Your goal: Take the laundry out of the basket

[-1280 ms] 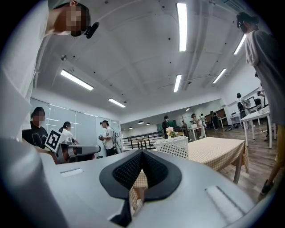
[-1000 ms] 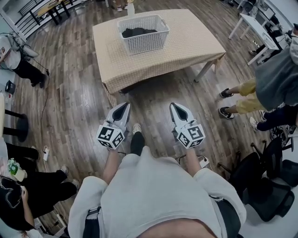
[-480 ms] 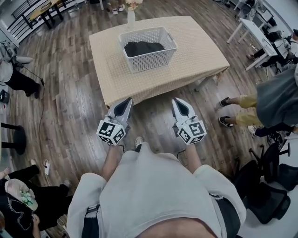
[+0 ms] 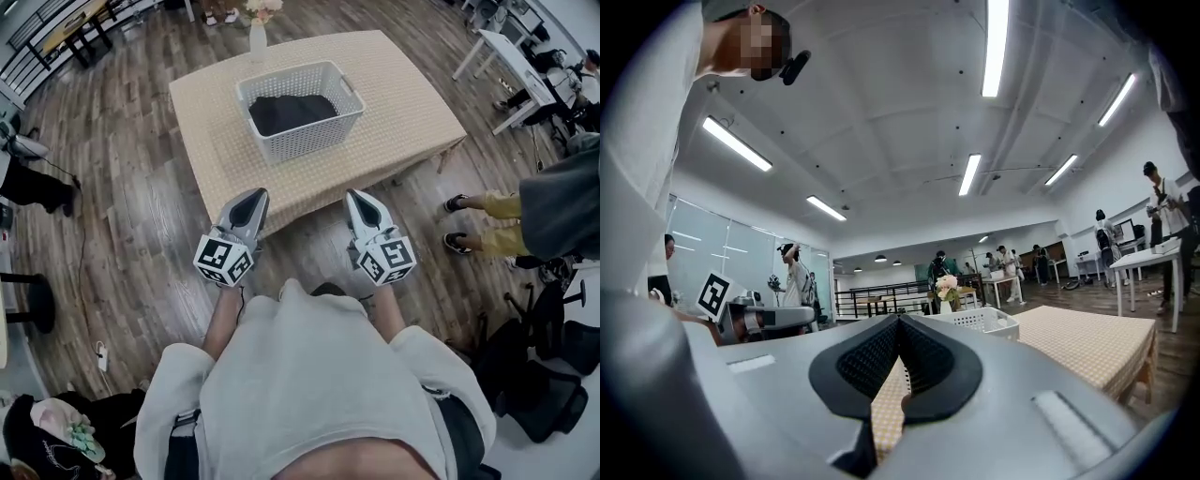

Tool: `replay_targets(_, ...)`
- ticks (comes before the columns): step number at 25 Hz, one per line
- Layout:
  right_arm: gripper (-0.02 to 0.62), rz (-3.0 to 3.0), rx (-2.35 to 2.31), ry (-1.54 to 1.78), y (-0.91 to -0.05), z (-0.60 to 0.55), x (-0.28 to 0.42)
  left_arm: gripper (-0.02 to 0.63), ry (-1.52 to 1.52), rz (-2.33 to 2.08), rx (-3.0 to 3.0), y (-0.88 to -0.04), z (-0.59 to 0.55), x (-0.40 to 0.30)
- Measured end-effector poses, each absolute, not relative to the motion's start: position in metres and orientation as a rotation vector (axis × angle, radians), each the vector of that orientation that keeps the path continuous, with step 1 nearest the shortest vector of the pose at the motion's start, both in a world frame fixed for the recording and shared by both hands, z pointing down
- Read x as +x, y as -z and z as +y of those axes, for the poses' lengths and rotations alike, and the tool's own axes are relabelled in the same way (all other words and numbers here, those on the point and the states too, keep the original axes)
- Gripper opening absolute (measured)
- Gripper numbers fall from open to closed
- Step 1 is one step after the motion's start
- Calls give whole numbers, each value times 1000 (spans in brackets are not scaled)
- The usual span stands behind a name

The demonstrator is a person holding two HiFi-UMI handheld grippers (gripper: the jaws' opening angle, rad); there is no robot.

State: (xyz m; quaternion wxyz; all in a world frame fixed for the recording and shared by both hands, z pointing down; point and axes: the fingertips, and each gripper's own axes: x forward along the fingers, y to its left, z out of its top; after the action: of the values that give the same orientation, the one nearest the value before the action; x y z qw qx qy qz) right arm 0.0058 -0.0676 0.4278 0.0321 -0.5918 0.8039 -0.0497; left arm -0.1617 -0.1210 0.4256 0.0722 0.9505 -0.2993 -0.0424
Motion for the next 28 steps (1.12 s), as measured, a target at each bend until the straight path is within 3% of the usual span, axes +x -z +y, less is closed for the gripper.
replay_targets(12, -2, 2504, -1760, 214, -444, -141, 34, 11, 106, -940, 2819, -434, -185, -129)
replay_targets(28, -2, 2597, -1448, 155, -408, -308, 132, 11, 123, -1226, 2788, -397, -320, -32)
